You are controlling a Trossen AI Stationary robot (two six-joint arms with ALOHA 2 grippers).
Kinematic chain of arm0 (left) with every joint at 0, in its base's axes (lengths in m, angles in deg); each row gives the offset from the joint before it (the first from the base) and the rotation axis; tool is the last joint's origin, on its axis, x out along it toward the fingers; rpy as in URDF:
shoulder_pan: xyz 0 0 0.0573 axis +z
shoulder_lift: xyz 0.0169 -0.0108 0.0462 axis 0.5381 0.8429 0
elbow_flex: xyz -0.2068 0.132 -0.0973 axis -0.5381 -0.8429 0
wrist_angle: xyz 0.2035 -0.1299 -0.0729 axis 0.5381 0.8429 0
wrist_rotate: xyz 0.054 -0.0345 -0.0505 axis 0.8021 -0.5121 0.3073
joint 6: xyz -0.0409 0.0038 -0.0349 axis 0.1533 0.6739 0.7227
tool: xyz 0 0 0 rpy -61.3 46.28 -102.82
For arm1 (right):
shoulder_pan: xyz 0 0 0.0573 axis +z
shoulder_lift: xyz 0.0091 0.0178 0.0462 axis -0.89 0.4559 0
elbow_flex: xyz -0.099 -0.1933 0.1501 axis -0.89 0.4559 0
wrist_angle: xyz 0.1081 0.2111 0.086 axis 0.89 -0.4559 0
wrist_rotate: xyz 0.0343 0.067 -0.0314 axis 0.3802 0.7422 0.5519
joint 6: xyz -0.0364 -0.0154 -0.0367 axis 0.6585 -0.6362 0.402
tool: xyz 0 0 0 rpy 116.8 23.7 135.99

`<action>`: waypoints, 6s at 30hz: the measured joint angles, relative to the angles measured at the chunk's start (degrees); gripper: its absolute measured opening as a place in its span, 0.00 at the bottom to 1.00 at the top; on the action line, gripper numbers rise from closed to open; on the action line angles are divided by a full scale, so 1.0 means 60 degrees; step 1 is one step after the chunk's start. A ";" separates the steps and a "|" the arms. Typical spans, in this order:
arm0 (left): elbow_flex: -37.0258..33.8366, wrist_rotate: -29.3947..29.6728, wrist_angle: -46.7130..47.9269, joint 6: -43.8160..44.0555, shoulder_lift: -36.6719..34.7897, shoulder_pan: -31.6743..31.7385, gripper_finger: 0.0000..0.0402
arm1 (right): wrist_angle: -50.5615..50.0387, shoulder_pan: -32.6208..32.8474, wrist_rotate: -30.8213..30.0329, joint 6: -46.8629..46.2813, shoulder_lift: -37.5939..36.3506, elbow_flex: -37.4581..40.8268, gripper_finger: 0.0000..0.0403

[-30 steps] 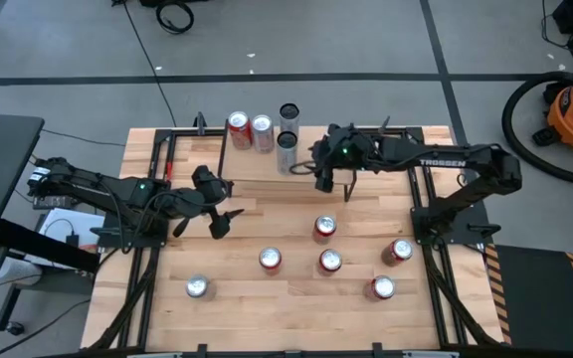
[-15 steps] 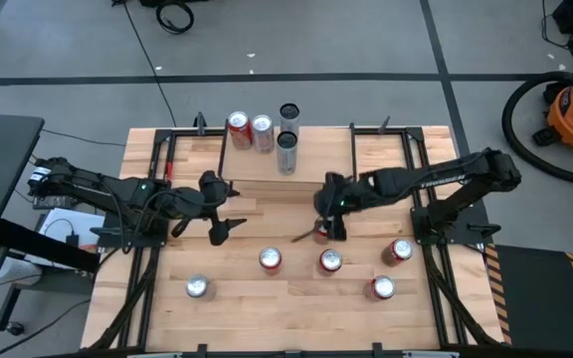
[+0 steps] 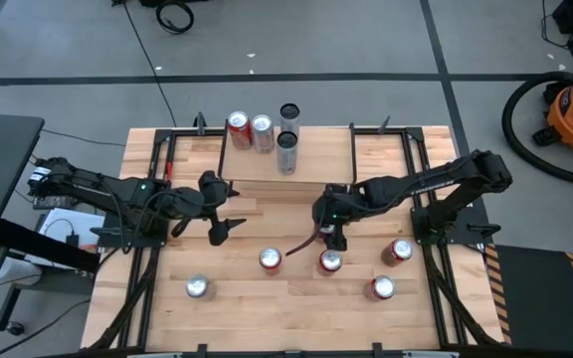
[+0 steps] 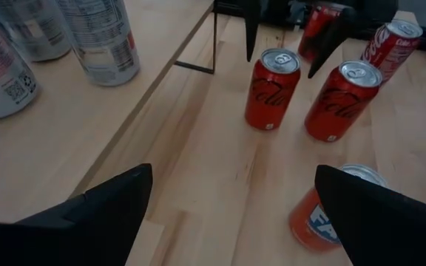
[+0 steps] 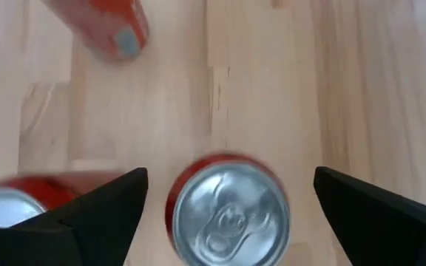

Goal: Place canned beverage on shelf
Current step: Put the top red and black soda can on the shelf, then adjust the red and silver soda can on the shelf

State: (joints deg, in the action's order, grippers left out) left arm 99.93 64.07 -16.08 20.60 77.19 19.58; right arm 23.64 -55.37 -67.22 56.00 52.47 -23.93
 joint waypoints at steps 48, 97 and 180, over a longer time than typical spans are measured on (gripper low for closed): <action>0.0000 0.0042 0.0024 -0.0704 0.0000 0.0000 0.97 | -0.2484 -0.4374 0.0021 0.3740 -0.0157 -0.4491 0.79; 0.0000 0.0144 0.0011 -0.0732 -0.0004 0.0007 0.97 | -0.1545 -0.6903 0.2472 0.5090 0.1013 -0.4968 0.82; 0.0058 0.1762 -0.4229 -0.5734 0.3377 0.3534 0.81 | 0.1220 -0.2185 -0.4274 0.3091 -0.3206 -0.0579 0.92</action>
State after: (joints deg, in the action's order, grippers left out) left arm 100.28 74.65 -41.46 -13.80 97.45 40.78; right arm 30.96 -68.48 -92.86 74.55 33.23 -27.40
